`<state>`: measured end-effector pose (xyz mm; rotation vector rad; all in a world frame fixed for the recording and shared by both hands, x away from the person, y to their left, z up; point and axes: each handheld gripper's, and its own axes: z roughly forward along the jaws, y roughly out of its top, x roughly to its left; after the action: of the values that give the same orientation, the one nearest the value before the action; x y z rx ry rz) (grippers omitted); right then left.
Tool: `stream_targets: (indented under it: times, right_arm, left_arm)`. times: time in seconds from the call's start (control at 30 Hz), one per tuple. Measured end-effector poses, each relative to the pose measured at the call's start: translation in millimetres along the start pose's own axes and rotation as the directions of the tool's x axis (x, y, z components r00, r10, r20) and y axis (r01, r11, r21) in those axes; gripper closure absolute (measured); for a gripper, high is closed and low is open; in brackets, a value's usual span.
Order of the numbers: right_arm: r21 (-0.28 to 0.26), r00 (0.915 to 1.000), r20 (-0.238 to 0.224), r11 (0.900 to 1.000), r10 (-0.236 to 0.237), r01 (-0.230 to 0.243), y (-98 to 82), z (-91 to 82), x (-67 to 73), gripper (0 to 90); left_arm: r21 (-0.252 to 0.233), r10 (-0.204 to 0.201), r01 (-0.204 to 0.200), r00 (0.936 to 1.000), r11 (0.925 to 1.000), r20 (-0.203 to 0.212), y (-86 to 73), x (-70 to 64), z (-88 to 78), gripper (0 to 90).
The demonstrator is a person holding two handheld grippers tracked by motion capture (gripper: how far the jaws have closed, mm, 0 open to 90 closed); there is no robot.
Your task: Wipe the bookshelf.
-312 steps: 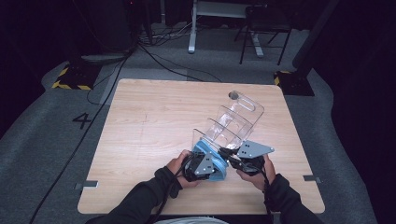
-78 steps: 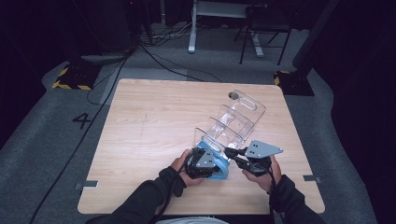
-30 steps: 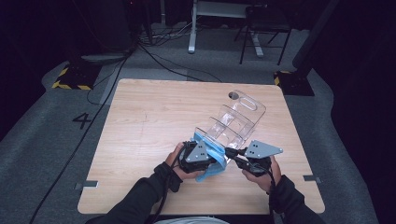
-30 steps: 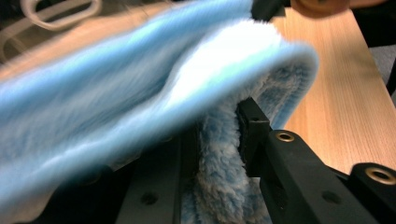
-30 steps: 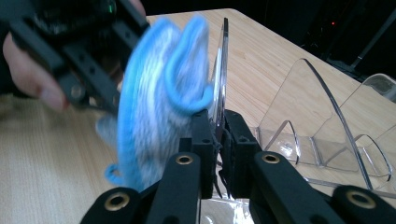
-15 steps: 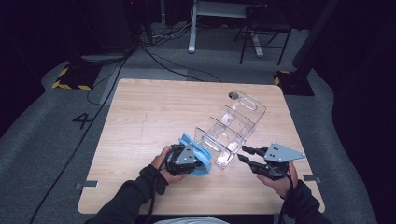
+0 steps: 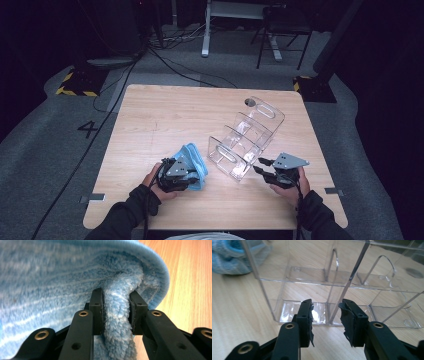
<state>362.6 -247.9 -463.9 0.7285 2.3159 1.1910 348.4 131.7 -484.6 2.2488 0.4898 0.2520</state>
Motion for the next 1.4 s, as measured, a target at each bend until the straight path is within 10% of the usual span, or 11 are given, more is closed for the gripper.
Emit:
stream_targets:
  times: [0.3, 0.47, 1.4]
  right_arm:
    - [-0.014, 0.9993, 0.020, 0.999, 0.032, -0.032, 0.4, 15.9, -3.2, 64.8]
    - [-0.022, 0.9981, 0.050, 0.999, 0.036, -0.035, 1.6, 20.0, -3.0, 73.0]
    - [-0.052, 0.9933, 0.095, 0.997, 0.066, -0.061, 37.1, 55.4, 41.4, 86.4]
  left_arm:
    - [0.031, -0.034, 0.035, 0.9991, 0.9989, -0.024, -7.2, 2.9, 3.9, 55.4]
    - [0.043, -0.082, 0.087, 0.9904, 0.9953, -0.112, -8.9, 7.1, 5.5, 44.3]
    - [0.105, -0.073, 0.095, 0.9778, 0.9899, -0.197, -15.6, 5.0, -4.5, 45.2]
